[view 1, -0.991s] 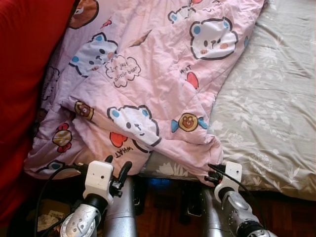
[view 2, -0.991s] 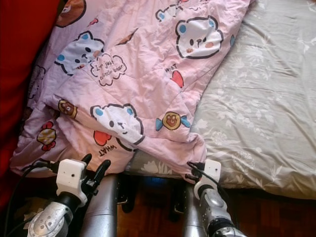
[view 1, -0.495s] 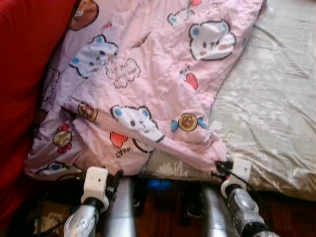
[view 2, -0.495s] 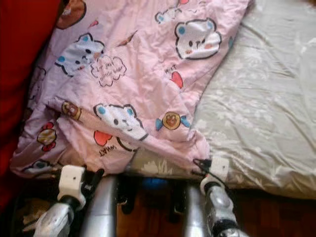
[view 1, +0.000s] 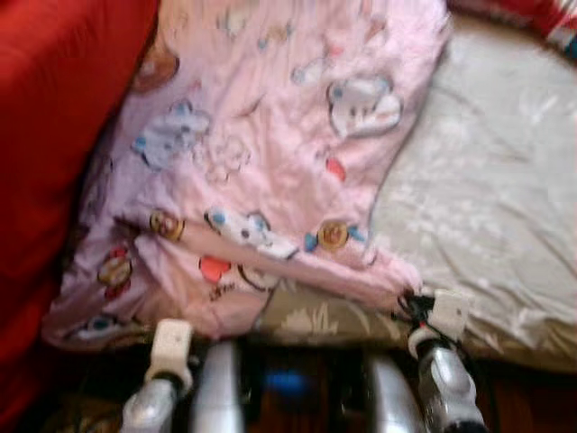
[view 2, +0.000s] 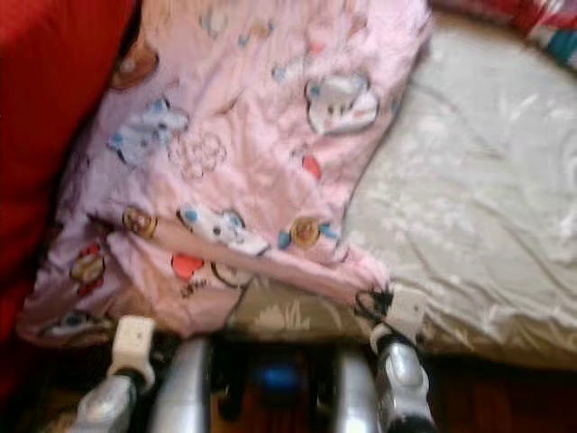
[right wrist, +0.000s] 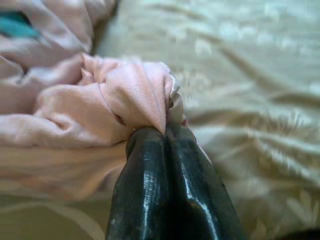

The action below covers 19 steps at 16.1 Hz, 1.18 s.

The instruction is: Clean up the room

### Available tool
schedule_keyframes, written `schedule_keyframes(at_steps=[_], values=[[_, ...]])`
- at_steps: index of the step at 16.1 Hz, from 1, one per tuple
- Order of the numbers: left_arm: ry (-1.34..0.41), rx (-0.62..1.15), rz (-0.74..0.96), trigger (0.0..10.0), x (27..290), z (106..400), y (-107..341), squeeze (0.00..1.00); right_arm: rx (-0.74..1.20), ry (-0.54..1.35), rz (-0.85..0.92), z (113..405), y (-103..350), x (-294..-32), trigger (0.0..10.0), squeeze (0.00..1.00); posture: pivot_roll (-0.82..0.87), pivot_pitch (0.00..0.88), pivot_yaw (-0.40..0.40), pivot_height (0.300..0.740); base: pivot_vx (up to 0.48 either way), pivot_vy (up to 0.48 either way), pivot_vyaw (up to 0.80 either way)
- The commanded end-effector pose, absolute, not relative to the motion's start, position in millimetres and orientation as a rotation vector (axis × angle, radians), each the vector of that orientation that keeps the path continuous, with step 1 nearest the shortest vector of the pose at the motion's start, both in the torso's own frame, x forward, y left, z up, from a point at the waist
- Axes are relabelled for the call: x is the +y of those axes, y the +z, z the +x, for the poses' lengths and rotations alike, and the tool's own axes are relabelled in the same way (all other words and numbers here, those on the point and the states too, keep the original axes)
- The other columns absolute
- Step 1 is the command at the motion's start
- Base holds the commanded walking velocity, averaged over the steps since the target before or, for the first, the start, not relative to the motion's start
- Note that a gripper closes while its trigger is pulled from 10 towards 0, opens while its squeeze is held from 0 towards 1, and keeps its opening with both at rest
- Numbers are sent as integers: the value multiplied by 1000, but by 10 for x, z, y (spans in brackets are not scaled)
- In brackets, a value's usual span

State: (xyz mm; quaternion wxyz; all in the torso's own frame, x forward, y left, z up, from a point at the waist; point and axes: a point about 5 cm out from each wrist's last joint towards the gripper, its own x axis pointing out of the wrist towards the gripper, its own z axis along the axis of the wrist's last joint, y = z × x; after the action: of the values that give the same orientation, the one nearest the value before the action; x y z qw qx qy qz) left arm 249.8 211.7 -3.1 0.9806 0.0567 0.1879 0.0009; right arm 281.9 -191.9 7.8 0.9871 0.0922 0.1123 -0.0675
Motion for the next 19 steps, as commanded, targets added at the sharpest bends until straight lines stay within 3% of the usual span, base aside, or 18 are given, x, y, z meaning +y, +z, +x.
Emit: schedule_keyframes(at_steps=[1,6,13,19], values=[[40,423,100,10000,2191,2392,-138,0,231,-162,195,2734,21,-1965,10000,0,68,166,3,637,0,0,0],[34,332,76,10000,2137,2653,-6,0,240,-182,181,2748,28,-2016,10000,0,67,132,1,655,0,0,0],[39,419,80,10000,2108,2522,-198,0,282,-191,167,2718,-26,-2032,10000,0,61,126,-11,740,0,0,0],[40,481,88,10000,2123,2413,-306,0,301,-201,167,2677,-64,-2057,10000,0,56,121,-10,740,0,0,0]])
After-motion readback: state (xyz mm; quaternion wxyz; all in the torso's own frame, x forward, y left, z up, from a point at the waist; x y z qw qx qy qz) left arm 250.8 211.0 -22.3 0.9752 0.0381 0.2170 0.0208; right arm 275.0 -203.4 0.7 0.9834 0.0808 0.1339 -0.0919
